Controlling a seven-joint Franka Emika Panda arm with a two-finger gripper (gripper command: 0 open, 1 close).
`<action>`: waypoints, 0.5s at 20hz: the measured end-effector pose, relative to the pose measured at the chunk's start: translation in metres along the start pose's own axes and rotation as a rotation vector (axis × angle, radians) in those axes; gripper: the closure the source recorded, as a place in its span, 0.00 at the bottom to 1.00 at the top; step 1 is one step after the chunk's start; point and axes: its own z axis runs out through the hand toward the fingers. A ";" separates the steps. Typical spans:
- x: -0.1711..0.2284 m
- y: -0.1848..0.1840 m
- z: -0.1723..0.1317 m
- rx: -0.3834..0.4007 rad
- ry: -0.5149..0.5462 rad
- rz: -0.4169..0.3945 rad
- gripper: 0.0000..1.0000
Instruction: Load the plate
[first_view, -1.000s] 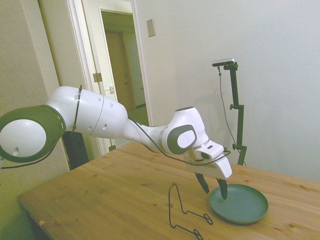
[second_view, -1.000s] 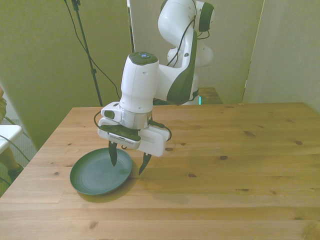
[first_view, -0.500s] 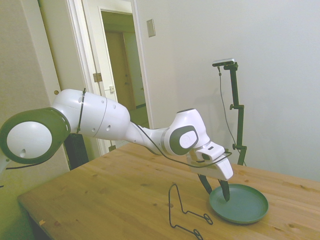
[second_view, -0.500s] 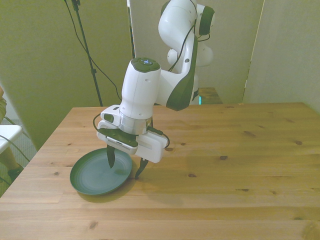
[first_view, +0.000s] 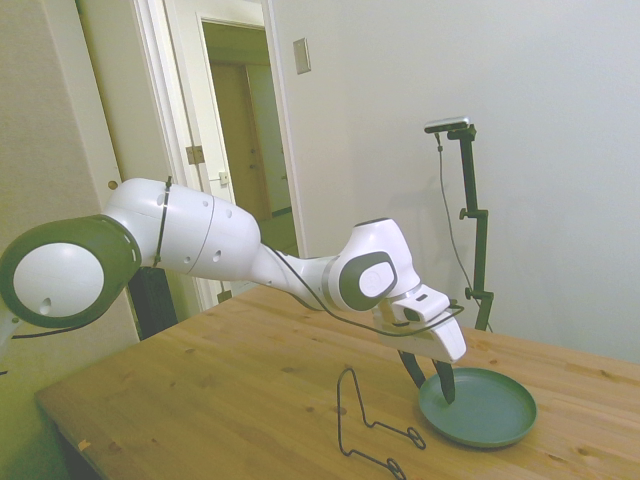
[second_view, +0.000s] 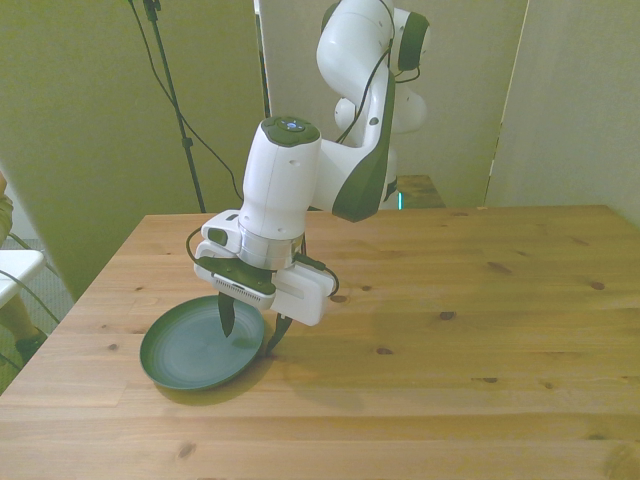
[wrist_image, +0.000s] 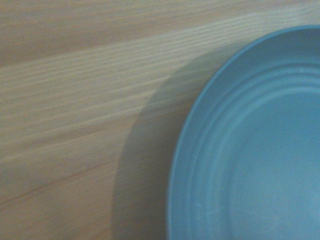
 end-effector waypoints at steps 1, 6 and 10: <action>0.000 0.000 0.000 -0.003 -0.002 0.000 1.00; -0.001 0.002 0.002 -0.013 -0.010 0.001 1.00; 0.000 0.003 0.003 -0.016 -0.012 0.003 1.00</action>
